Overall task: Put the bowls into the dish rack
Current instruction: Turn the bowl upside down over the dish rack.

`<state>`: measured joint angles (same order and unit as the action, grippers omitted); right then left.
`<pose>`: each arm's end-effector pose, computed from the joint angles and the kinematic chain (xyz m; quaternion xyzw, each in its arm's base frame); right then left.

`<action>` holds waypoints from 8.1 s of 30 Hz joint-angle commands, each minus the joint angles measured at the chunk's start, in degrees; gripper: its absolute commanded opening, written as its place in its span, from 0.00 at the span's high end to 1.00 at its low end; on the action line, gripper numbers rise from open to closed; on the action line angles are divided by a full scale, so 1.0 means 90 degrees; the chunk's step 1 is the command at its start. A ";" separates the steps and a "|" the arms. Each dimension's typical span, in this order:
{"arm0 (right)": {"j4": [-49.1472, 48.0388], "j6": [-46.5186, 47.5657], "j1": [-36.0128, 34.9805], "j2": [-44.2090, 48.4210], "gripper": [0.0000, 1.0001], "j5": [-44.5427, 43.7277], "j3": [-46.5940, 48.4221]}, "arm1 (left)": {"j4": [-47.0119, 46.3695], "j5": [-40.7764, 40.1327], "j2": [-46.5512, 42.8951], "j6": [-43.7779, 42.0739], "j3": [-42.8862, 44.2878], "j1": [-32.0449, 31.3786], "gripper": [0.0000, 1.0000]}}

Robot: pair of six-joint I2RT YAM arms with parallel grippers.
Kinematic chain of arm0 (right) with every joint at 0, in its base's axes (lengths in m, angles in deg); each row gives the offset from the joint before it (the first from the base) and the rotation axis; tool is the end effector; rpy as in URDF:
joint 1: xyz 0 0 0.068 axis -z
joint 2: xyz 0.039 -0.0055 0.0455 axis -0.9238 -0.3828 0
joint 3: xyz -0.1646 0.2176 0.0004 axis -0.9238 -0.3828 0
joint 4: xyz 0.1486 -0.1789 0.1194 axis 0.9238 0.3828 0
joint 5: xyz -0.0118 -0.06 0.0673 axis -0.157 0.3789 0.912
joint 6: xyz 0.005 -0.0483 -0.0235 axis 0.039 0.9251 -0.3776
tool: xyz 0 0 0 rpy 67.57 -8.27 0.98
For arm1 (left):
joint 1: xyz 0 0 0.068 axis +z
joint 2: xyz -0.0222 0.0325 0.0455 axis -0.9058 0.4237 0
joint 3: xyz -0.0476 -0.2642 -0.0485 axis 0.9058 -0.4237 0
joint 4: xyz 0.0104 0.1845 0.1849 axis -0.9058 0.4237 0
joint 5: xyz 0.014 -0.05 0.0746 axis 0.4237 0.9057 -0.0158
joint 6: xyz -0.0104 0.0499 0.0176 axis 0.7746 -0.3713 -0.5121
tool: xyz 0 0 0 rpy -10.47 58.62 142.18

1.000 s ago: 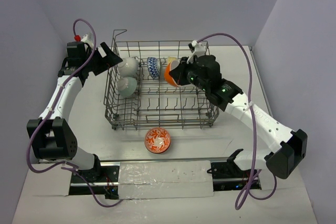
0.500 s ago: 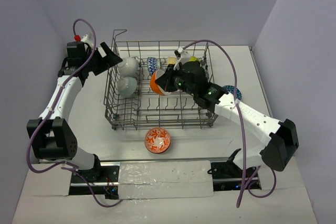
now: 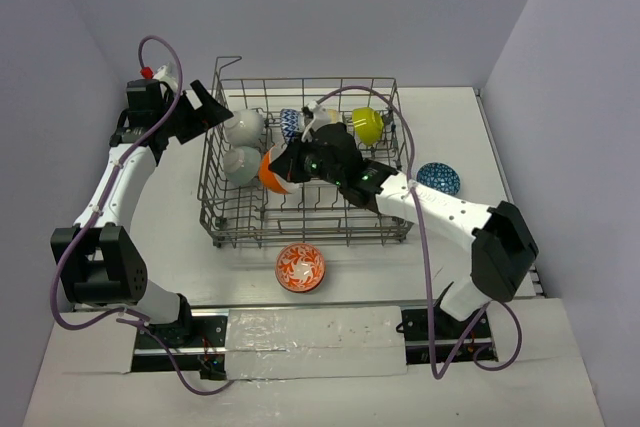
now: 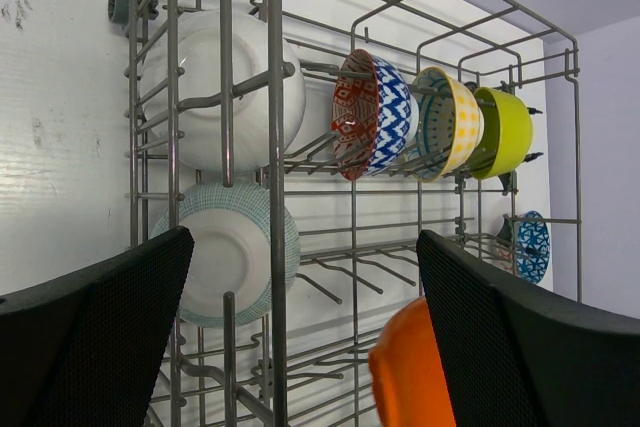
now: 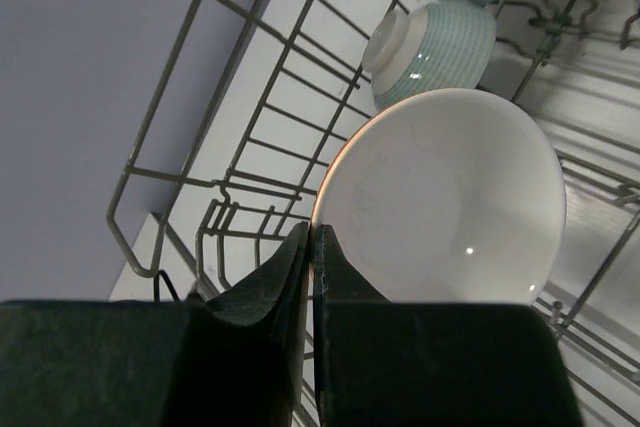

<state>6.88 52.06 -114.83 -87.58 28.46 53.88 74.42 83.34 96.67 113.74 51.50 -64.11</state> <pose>0.2450 0.2711 0.3225 -0.1012 0.7937 0.4300 0.4182 0.3460 -0.0097 0.3316 -0.1338 0.8448 -0.3021 0.4210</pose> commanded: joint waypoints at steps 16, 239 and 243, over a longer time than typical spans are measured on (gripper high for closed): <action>-0.0964 -0.0613 -0.0503 -0.0709 1.00 0.0102 0.0752 | -0.0137 0.0130 -0.0278 0.0010 0.0260 0.0036 0.01; -0.3045 -0.2782 -0.0678 -0.2272 0.63 0.0414 0.0166 | -0.0186 0.0296 -0.0053 0.0059 0.0231 0.0065 0.01; -0.3045 -0.2782 -0.0688 -0.2350 0.63 0.0512 0.0234 | -0.0195 0.0316 -0.0053 0.0068 0.0230 0.0075 0.01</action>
<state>-17.84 27.07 -121.23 -107.82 31.67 53.16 74.01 85.30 96.67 113.95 51.50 -63.52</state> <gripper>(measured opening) 0.372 0.991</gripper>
